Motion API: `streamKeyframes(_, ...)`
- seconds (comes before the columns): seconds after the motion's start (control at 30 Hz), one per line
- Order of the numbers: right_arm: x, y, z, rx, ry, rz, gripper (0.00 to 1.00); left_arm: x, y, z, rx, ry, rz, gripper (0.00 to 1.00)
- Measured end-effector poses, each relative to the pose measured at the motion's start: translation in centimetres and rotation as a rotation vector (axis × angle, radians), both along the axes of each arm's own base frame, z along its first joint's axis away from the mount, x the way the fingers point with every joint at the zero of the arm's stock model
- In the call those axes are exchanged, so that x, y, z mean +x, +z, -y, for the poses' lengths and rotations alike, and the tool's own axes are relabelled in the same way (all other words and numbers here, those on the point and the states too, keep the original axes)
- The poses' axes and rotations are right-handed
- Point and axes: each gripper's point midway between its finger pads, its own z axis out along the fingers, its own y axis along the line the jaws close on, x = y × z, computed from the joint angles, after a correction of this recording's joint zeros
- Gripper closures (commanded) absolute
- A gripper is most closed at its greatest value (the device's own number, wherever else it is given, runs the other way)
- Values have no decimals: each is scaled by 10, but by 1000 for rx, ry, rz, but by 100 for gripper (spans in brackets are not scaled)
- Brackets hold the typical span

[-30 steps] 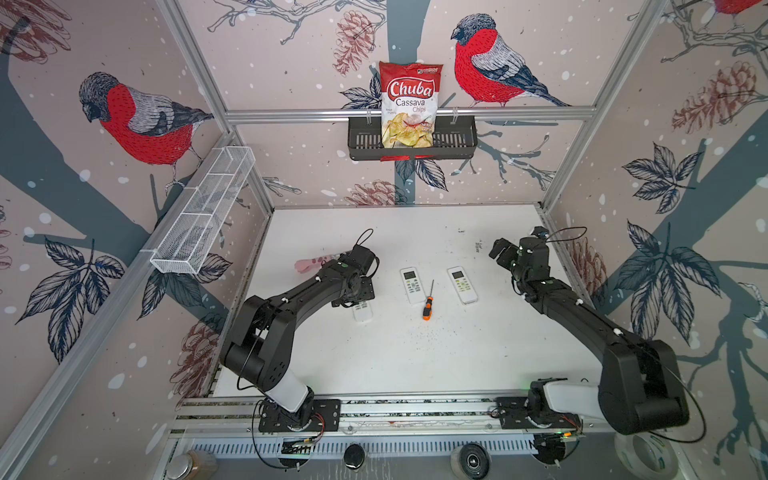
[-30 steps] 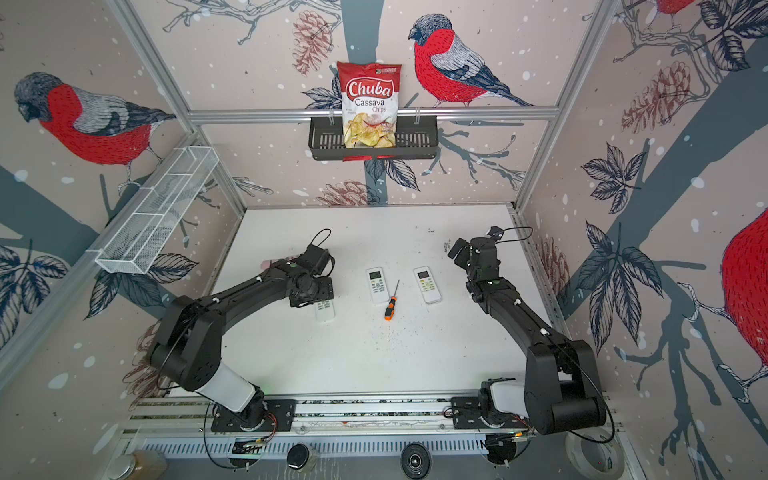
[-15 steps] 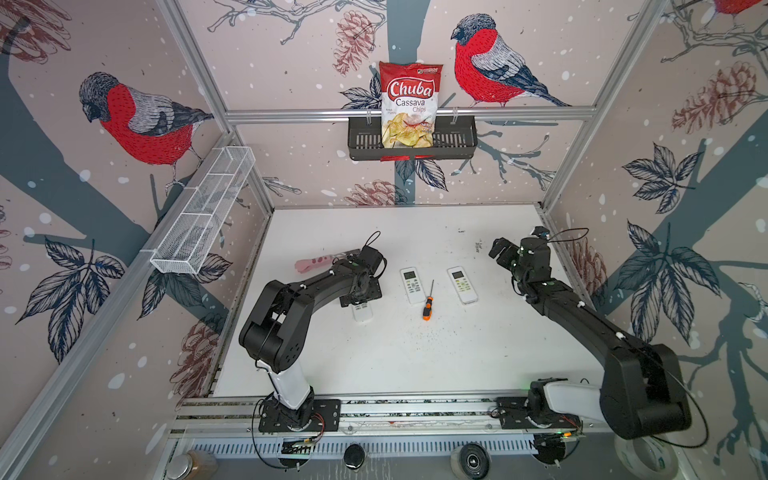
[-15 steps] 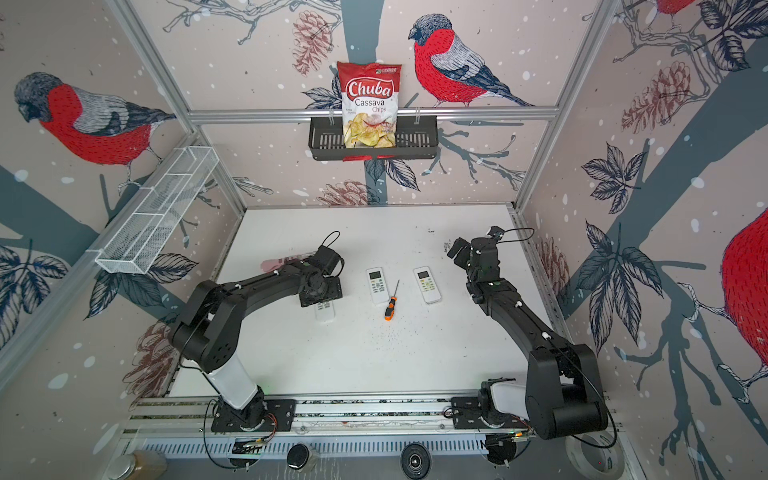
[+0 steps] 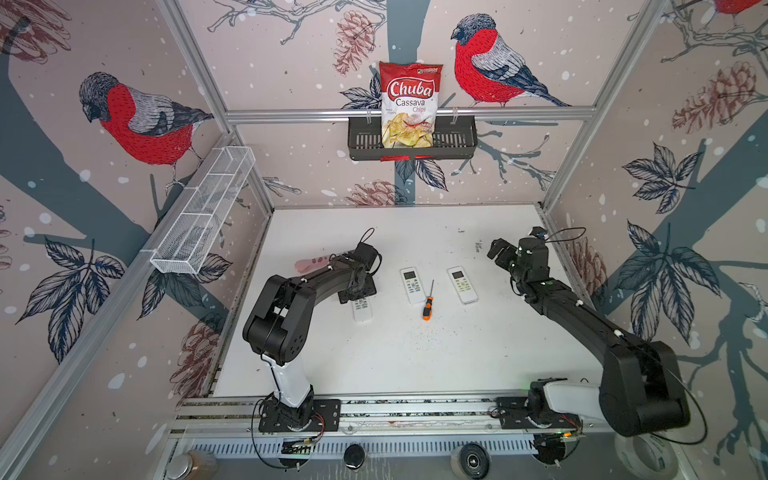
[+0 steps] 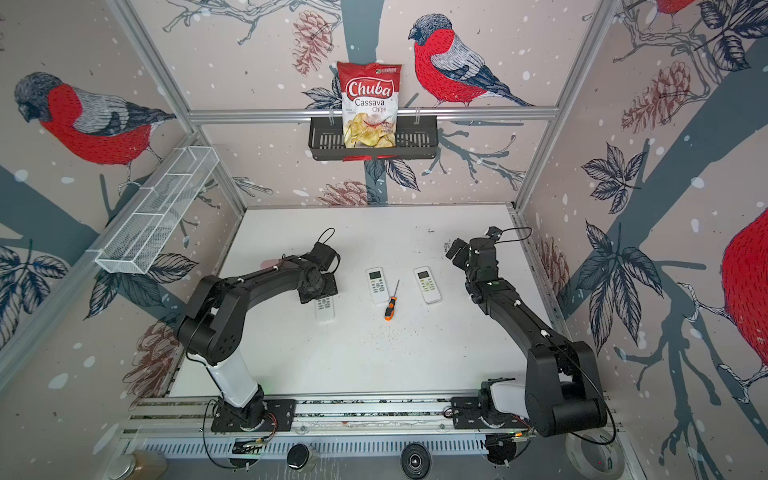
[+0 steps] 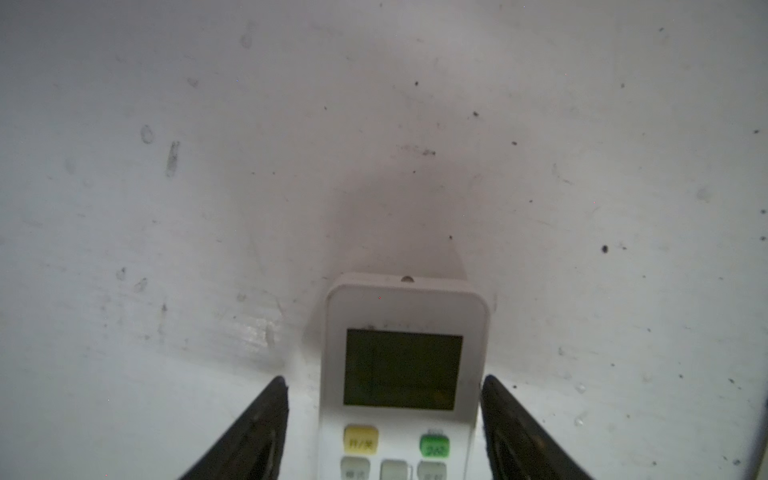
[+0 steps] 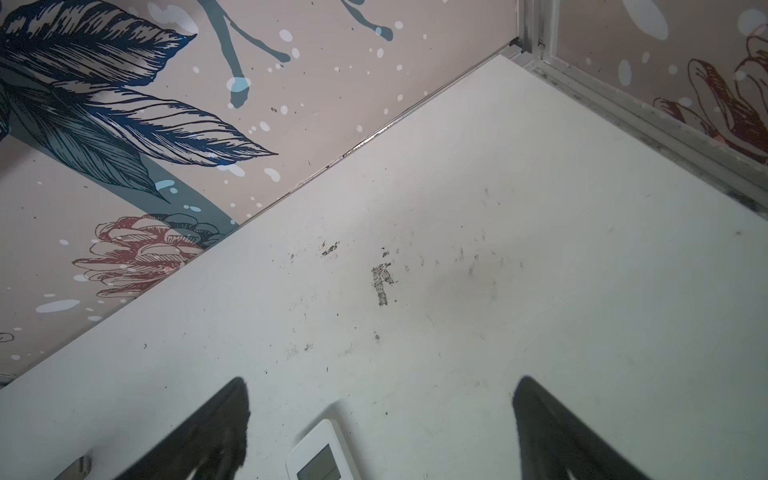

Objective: Unload the batteries from the remote control
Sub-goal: 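Lower the left gripper and grasp the remote's bottom end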

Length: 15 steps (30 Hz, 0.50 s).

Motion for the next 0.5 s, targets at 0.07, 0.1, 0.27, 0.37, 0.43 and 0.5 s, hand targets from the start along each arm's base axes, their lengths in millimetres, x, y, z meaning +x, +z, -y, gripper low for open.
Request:
streamKeyframes(0.07, 0, 1, -1, 2, 4, 2, 1, 0, -2, 1, -4, -7, -6, 32)
streamKeyframes(0.1, 1, 1, -2, 2, 5, 2, 1, -1, -4, 2, -4, -13, -11, 33)
streamKeyframes(0.27, 1, 1, -4, 3, 13, 0, 1, -1, -9, 4, -10, -23, -23, 37)
streamKeyframes(0.37, 3, 1, -8, 8, 28, -3, 1, -1, -9, 5, -13, -30, -23, 39)
streamKeyframes(0.43, 4, 1, -10, 10, 36, -6, 1, 0, -9, 6, -15, -32, -23, 41)
streamKeyframes(0.5, 5, 0, -11, 9, 39, -9, 1, 2, -10, 6, -12, -42, -22, 41)
